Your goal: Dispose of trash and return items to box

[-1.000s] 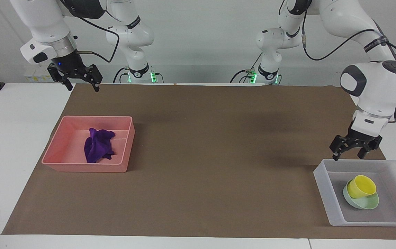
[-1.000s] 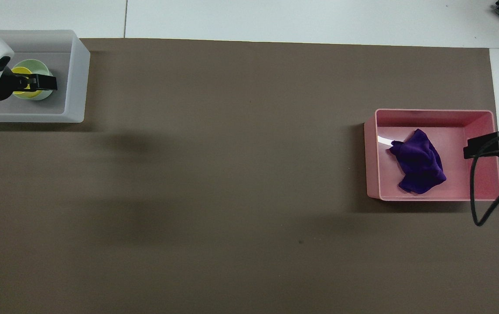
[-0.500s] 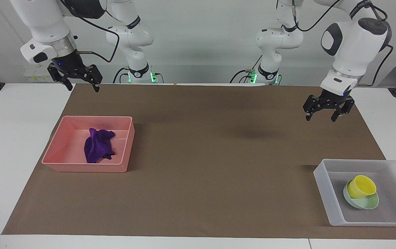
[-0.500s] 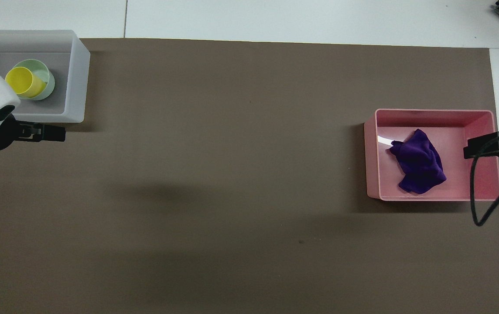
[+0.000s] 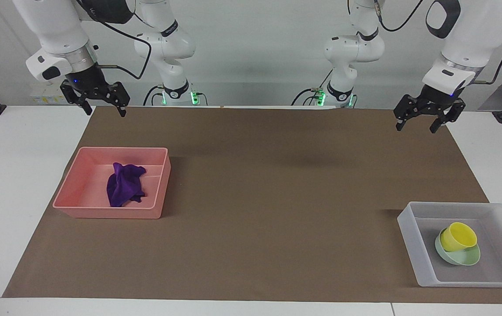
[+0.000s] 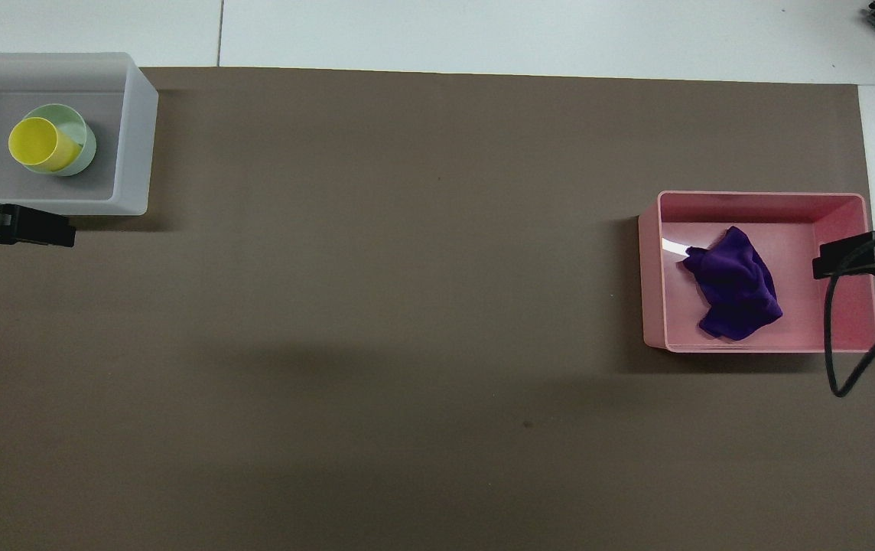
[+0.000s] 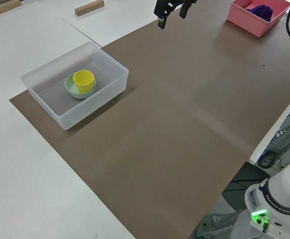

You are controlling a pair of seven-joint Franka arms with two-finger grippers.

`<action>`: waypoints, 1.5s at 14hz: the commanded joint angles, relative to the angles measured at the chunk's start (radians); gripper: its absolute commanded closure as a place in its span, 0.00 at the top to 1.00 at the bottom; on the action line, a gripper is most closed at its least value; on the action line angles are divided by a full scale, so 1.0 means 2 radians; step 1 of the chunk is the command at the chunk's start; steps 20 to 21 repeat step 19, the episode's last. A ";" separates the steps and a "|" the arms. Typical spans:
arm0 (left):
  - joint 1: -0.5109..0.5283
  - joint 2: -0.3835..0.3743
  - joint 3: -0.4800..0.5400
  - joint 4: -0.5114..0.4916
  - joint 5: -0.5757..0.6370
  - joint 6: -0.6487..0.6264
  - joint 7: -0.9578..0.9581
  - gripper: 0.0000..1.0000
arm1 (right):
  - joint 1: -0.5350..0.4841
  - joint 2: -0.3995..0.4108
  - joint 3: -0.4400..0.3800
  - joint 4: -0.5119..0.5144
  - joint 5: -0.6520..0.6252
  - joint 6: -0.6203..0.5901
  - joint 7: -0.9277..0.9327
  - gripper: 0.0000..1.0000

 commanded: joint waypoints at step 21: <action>0.001 -0.003 0.006 0.007 0.013 -0.053 -0.002 1.00 | -0.004 -0.013 0.001 -0.012 0.002 -0.004 -0.012 1.00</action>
